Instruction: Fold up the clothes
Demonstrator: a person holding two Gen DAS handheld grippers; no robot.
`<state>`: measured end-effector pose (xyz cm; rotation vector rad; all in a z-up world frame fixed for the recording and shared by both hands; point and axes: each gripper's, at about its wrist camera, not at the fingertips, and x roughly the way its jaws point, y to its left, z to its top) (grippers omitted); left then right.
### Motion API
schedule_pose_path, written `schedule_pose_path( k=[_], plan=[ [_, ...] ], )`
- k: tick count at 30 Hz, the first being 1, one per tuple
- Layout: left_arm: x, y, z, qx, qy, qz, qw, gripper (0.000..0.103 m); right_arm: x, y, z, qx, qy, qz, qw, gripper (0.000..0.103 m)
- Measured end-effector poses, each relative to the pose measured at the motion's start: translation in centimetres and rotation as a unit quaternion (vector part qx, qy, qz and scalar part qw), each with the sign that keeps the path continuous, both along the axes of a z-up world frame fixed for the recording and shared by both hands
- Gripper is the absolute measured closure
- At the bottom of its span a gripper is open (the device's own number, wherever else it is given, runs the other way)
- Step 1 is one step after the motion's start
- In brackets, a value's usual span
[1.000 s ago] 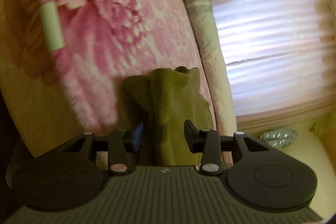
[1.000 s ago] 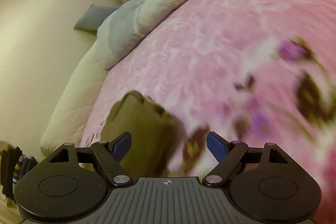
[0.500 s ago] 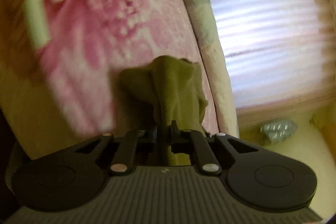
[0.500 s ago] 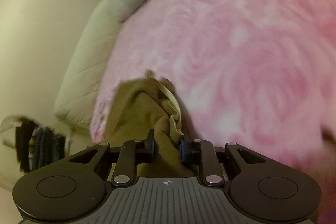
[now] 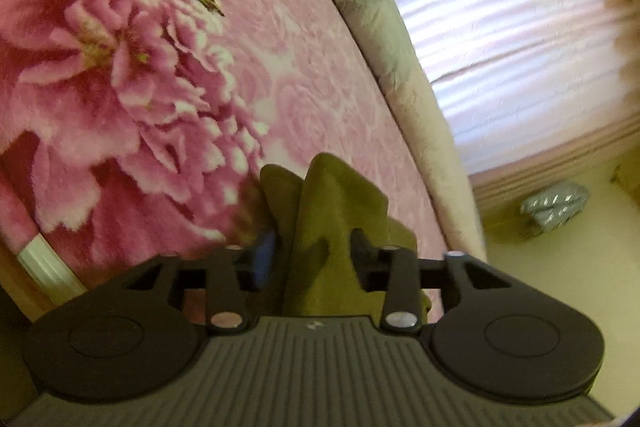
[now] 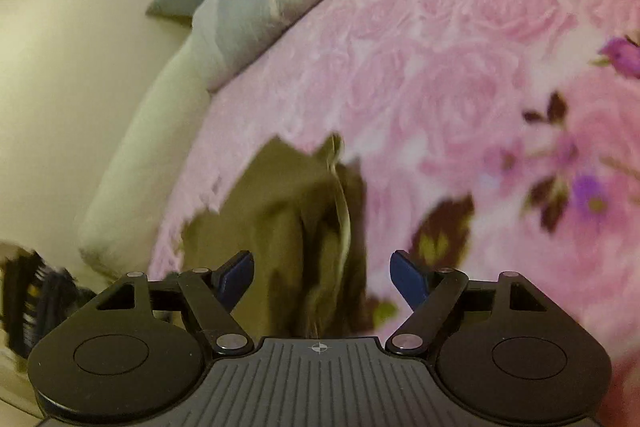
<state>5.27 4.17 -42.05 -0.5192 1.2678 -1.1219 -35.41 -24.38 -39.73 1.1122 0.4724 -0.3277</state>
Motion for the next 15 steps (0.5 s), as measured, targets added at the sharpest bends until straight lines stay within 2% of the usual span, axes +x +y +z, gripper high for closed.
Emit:
schedule_pose_path(
  k=[3, 4, 5, 6, 8, 12, 14, 15],
  plan=[
    [0.1, -1.4, -0.8, 0.007, 0.005, -0.011, 0.9999, 0.076, 1.2, -1.4, -1.8, 0.039, -0.013, 0.003, 0.999, 0.025],
    [0.2, -2.0, -0.6, 0.007, -0.003, -0.019, 0.9998, 0.092, 1.7, -1.6, -2.6, 0.053, -0.018, 0.005, 0.998, 0.026],
    [0.3, -2.5, -0.3, 0.007, -0.014, -0.026, 0.9995, 0.094, 1.9, -1.6, -2.8, 0.049, -0.031, 0.004, 0.998, 0.046],
    [0.4, -3.0, 0.0, 0.007, -0.026, -0.033, 0.9991, 0.095, 2.3, -1.4, -3.3, 0.056, -0.036, 0.009, 0.998, 0.085],
    [0.6, -4.1, 0.6, 0.008, -0.049, -0.048, 0.9976, 0.095, 2.2, -1.0, -3.9, 0.083, -0.034, -0.012, 0.996, 0.086],
    [1.1, -5.9, 1.3, 0.013, -0.083, -0.069, 0.9941, 0.095, 0.5, 1.0, -4.1, 0.076, -0.046, -0.038, 0.995, 0.087],
    [0.9, -6.3, 1.4, 0.044, -0.099, -0.061, 0.9923, 0.086, -0.1, 1.7, -4.0, 0.068, -0.047, -0.04, 0.996, 0.086],
    [0.7, -6.0, 1.8, 0.051, -0.112, -0.051, 0.9912, 0.086, -0.4, 1.9, -3.9, 0.061, -0.046, -0.039, 0.996, 0.083]
  ],
)
